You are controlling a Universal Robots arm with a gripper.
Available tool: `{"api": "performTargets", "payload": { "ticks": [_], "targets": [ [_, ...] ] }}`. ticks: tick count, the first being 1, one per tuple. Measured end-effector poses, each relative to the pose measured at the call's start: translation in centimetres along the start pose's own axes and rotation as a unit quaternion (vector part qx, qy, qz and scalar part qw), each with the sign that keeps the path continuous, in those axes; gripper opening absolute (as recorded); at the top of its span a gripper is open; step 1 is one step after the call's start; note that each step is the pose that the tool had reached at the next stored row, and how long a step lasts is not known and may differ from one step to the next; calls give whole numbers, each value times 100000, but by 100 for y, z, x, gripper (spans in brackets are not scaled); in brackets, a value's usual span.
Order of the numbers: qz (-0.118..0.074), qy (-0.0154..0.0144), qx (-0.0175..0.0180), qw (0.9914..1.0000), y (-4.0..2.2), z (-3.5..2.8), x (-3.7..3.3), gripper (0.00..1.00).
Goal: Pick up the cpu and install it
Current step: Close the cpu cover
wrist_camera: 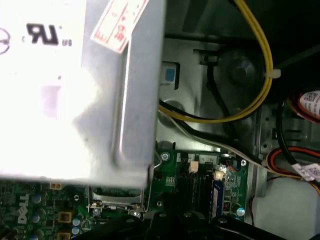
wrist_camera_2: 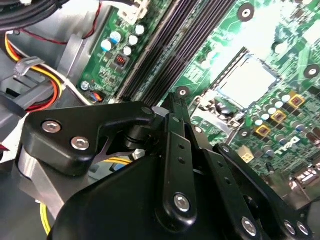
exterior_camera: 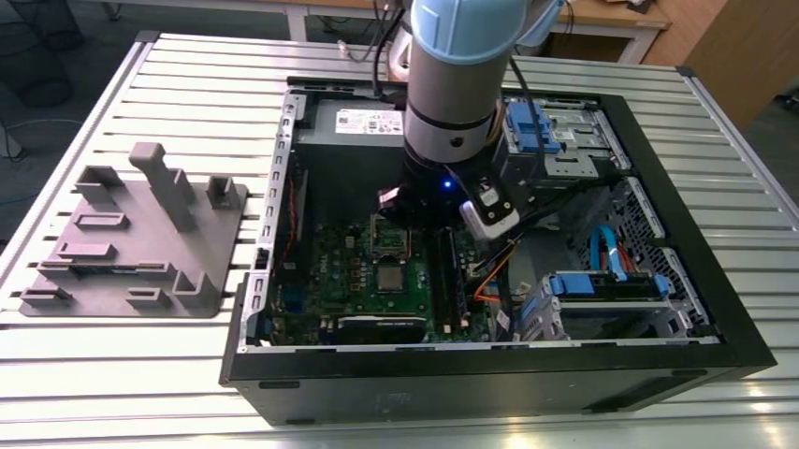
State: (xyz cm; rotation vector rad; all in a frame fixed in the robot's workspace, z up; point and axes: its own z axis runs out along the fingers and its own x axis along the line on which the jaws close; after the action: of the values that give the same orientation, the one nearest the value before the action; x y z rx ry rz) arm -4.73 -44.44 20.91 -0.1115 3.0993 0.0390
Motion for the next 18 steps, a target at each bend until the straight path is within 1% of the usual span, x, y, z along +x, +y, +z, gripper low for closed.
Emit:
{"api": "performTargets", "payload": {
  "ticks": [4,7,8,11,12,16,18],
  "targets": [
    [-571,19,-15,99998,42,12,-9,11],
    [-1613,19,-73,99987,60,25,-10,11],
    [-1957,17,-181,99981,60,24,-9,11],
    [-2666,-53,-1037,99959,62,25,-9,11],
    [-2747,-64,-1173,99955,62,25,-9,11],
    [-2774,-71,-1209,99954,62,26,-10,11],
    [-2808,-71,-1208,99953,74,27,-13,11]
  ]
}}
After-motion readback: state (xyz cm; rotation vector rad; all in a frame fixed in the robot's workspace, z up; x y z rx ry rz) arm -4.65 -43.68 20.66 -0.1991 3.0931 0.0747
